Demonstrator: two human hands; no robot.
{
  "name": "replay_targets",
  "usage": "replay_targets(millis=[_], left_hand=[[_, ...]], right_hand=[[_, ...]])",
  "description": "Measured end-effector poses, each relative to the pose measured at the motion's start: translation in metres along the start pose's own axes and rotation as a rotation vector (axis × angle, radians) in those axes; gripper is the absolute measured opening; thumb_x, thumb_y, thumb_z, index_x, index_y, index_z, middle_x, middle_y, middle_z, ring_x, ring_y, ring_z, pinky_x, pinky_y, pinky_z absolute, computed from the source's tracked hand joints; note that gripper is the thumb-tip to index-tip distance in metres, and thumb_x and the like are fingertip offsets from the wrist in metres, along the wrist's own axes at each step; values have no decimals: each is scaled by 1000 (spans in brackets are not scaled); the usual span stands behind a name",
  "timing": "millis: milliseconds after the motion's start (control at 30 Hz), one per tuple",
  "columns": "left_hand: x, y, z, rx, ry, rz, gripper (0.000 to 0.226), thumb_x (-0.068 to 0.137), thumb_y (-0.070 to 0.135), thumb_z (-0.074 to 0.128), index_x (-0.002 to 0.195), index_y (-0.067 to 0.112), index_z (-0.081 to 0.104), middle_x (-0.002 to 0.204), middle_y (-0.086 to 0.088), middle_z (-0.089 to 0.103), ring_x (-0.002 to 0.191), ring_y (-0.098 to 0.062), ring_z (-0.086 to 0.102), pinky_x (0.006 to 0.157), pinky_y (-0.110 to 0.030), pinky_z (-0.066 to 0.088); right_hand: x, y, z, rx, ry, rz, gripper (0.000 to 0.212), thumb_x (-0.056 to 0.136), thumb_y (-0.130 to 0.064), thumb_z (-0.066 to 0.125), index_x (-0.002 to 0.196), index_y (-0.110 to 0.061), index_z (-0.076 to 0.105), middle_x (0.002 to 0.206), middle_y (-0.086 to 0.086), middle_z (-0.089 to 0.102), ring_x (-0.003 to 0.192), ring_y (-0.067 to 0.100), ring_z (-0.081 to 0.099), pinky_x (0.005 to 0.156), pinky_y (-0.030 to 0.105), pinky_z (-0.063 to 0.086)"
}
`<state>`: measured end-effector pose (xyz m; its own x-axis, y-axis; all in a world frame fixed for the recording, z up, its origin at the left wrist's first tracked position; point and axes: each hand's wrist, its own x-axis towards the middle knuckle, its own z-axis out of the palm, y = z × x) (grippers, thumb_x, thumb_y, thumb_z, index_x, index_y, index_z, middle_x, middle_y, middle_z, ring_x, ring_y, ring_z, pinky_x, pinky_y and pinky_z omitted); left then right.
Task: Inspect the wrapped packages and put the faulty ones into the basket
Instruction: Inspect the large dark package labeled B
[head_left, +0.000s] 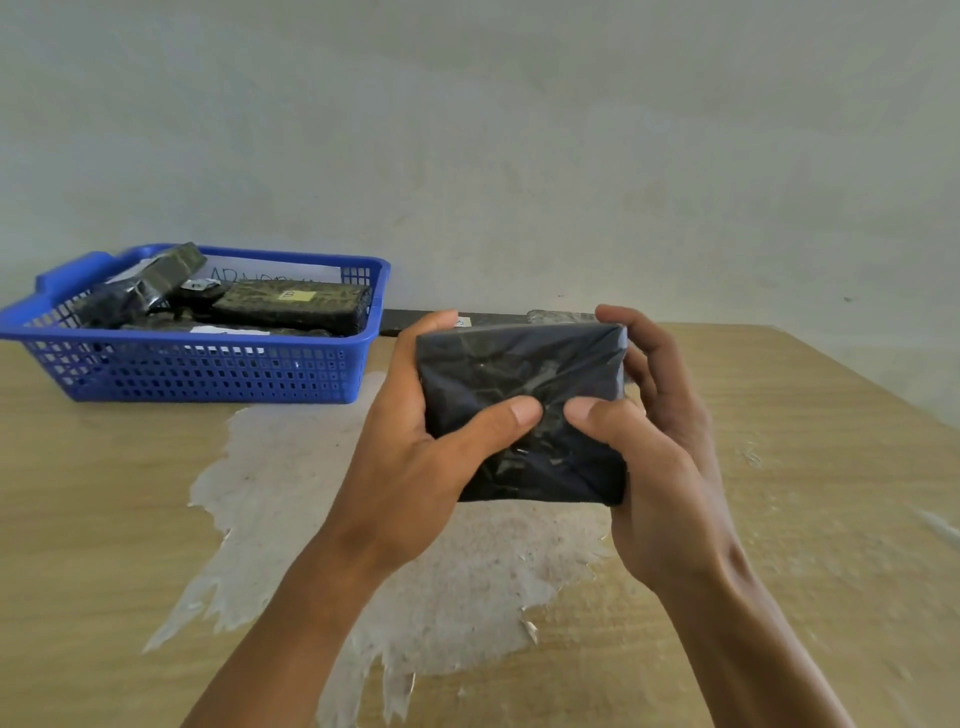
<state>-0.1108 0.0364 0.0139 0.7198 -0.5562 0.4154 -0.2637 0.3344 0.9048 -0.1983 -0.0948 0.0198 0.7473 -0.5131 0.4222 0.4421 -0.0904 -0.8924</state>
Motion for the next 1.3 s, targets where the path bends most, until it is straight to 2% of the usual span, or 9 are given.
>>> replay_targets(millis=[133,233,533,767,933,1067,1167,1233,1300], left_hand=[[2,-7,-7,78,-33,2,91,76,21,86,150,32,34,120,15,68,112,-6,67,84,-23,58],[3,-11,-10,91,-105,-14,98,73,9,77,154,32,26,128,10,66,119,-12,65,92,-29,57],[5,-15,-11,18,-103,25,88,75,-3,70,152,17,32,126,-7,68,116,-24,68,89,-34,59],[3,-12,-13,18,-74,50,84,70,13,79,144,30,42,126,-8,67,118,-28,66,89,-39,59],[2,-4,-9,-11,82,-26,88,46,43,85,126,26,54,111,2,72,102,-17,72,70,-30,61],[5,-1,-9,40,264,-72,123,30,51,85,142,37,37,118,10,61,99,-9,69,62,-20,58],[6,0,-14,54,306,-62,123,32,50,85,144,41,34,119,5,64,100,-12,71,62,-18,58],[6,0,-16,25,333,-42,115,36,49,83,142,38,39,113,5,66,97,-10,72,63,-20,58],[7,-2,-19,-49,380,-37,106,39,48,81,137,36,45,110,3,66,92,-10,73,65,-23,57]], right_hand=[[1,-1,1,44,48,-13,53,74,-9,64,124,-25,59,95,-10,72,94,17,71,75,34,59],[2,-2,1,90,88,6,54,74,-11,65,126,-23,59,103,-2,71,97,20,71,75,35,58],[-6,-2,-1,62,-7,-38,80,64,7,59,136,-27,50,98,-15,70,87,7,71,66,27,57],[-8,-4,5,-181,54,-65,85,61,-8,69,132,-49,49,140,2,49,119,26,60,77,46,63],[-20,1,15,-426,4,-122,87,69,-20,80,133,-64,40,149,-17,30,130,0,43,79,8,54],[-30,10,24,-515,-76,-131,98,74,-15,83,141,-66,32,155,-29,8,134,-24,20,91,-2,41],[-33,10,28,-571,-106,-130,102,74,-23,85,144,-66,26,156,-32,0,134,-31,4,91,-9,28],[-34,8,26,-588,-140,-145,102,72,-31,87,145,-67,25,159,-28,2,142,-22,2,100,-1,33],[-33,4,21,-556,-126,-147,94,70,-44,85,144,-65,30,160,-21,16,148,-9,16,111,25,40]])
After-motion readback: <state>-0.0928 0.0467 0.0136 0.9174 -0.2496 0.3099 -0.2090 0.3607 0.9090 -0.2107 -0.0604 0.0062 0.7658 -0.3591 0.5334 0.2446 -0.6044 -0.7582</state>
